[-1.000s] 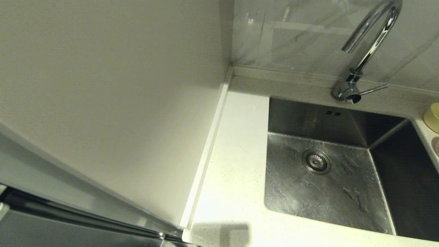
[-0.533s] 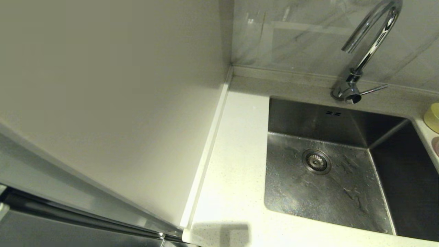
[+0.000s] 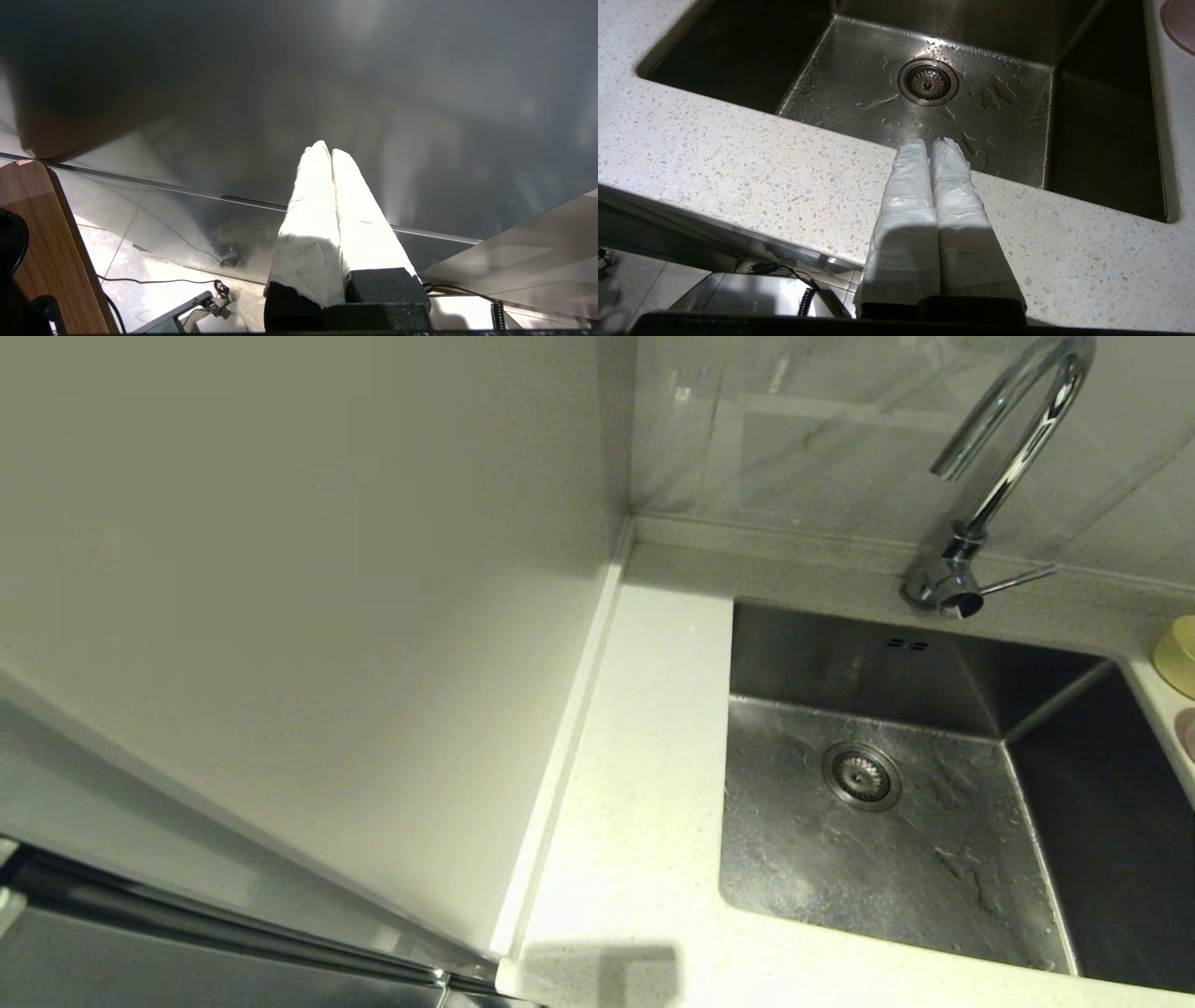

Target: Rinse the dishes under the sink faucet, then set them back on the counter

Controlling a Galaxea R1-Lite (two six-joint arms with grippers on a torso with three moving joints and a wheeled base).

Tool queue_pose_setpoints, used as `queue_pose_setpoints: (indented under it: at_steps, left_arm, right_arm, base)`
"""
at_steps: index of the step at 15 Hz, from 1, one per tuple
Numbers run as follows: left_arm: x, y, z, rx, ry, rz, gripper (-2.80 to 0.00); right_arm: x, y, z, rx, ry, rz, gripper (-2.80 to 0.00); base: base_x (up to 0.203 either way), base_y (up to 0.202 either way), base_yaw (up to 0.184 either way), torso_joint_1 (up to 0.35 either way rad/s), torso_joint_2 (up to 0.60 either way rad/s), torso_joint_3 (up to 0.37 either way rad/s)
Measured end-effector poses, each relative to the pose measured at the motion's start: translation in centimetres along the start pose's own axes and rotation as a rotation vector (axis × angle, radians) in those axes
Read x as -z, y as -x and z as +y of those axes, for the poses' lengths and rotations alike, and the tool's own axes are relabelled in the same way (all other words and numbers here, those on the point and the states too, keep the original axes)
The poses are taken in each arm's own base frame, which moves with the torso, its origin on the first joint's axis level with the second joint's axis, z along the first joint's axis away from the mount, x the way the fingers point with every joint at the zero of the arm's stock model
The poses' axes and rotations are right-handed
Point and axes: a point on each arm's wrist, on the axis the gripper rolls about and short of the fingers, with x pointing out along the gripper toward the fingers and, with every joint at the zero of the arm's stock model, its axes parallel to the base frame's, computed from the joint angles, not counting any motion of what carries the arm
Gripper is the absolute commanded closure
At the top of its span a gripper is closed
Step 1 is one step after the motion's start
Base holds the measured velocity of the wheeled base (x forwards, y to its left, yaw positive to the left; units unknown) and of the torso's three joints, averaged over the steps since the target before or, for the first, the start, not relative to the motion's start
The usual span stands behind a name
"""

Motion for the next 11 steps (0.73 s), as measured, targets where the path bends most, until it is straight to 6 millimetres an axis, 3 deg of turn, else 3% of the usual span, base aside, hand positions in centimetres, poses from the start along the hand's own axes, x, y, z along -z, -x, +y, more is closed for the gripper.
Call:
queue_pose_setpoints:
  at_steps: [11]
  left_arm:
    - [0.0,0.0,0.0,0.0,0.0,0.0,0.0]
  right_arm:
    - [-0.01,0.0,0.0,0.0,-0.004,-0.001,0.0]
  base:
    - [0.0,0.0,0.0,0.0,0.0,0.0]
